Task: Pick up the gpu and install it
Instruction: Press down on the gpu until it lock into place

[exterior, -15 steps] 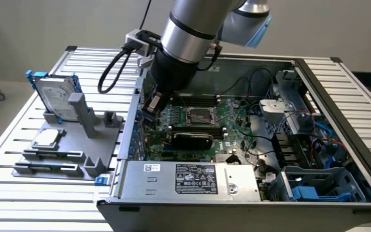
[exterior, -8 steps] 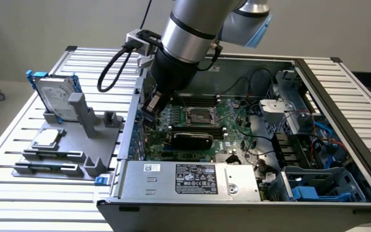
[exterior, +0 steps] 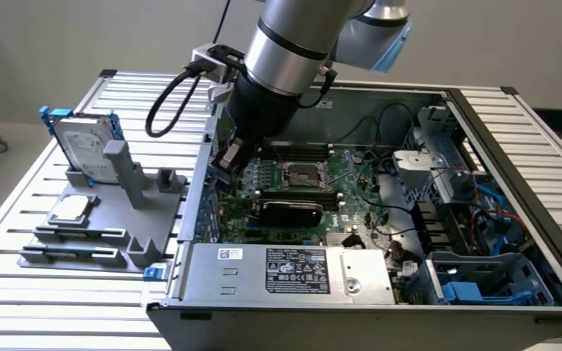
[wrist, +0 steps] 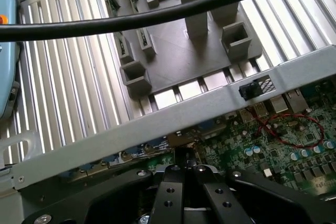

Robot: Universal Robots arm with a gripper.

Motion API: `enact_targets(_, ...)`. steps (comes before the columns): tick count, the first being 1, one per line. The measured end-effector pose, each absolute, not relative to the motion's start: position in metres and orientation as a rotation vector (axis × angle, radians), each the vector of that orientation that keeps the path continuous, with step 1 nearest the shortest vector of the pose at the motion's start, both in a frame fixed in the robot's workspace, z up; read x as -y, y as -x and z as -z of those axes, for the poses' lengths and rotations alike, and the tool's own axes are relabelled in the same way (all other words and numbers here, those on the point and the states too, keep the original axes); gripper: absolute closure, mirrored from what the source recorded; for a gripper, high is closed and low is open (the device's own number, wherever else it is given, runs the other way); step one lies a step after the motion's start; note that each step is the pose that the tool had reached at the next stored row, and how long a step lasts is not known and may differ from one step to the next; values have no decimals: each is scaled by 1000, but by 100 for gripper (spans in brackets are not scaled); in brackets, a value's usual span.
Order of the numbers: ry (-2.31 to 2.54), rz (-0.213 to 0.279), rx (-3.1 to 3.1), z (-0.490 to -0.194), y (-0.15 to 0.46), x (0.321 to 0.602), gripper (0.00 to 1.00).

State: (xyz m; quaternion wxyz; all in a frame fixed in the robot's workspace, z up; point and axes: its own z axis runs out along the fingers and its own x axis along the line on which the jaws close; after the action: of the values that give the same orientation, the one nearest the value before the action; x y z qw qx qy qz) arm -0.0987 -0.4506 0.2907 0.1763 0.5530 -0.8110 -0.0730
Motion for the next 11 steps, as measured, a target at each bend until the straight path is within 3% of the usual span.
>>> enact_targets(11,-1470,194,2345,-290,99,451,89)
